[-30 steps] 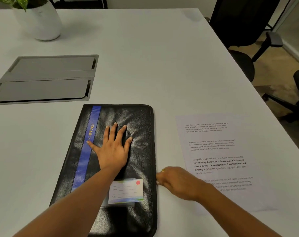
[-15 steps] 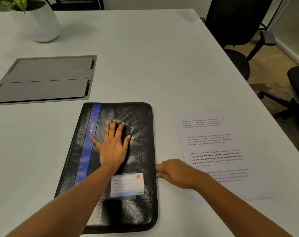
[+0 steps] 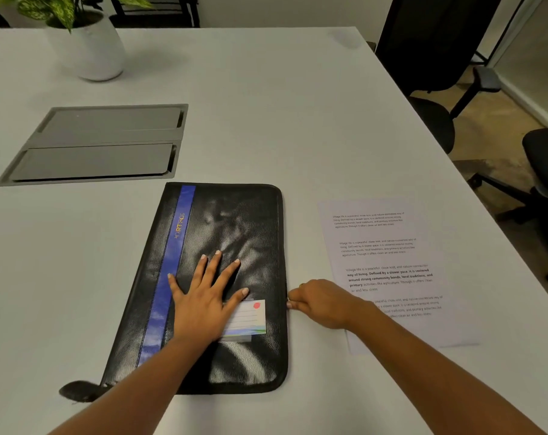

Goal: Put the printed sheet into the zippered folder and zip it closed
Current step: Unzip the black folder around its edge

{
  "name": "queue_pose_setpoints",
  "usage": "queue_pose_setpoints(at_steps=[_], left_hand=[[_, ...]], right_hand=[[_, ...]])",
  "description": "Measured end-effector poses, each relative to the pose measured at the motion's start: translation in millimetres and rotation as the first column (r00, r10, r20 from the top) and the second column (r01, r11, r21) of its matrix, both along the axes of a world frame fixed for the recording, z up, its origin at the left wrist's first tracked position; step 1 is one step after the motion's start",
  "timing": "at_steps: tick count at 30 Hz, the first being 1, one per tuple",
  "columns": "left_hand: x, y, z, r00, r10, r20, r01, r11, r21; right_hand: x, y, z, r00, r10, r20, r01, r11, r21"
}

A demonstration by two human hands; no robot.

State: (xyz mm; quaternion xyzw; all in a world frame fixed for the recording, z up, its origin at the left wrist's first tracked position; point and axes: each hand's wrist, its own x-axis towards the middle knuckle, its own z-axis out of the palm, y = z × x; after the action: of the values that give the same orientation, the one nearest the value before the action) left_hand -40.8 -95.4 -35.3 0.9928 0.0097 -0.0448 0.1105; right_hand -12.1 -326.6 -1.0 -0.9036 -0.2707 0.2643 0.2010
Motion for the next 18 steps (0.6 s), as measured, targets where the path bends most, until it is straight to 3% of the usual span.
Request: queue_pose_setpoints(at_steps=[7, 18], left_hand=[[2, -2, 1, 0.999, 0.028, -0.033, -0.028, 1.000, -0.002], [1, -2, 2, 0.999, 0.026, -0.024, -0.026, 1.000, 0.003]], right_hand=[[-15, -4, -3, 0.998, 0.011, 0.061, -0.012, 1.000, 0.017], [-22, -5, -3, 0.999, 0.042, 0.032, -0.043, 0.999, 0.011]])
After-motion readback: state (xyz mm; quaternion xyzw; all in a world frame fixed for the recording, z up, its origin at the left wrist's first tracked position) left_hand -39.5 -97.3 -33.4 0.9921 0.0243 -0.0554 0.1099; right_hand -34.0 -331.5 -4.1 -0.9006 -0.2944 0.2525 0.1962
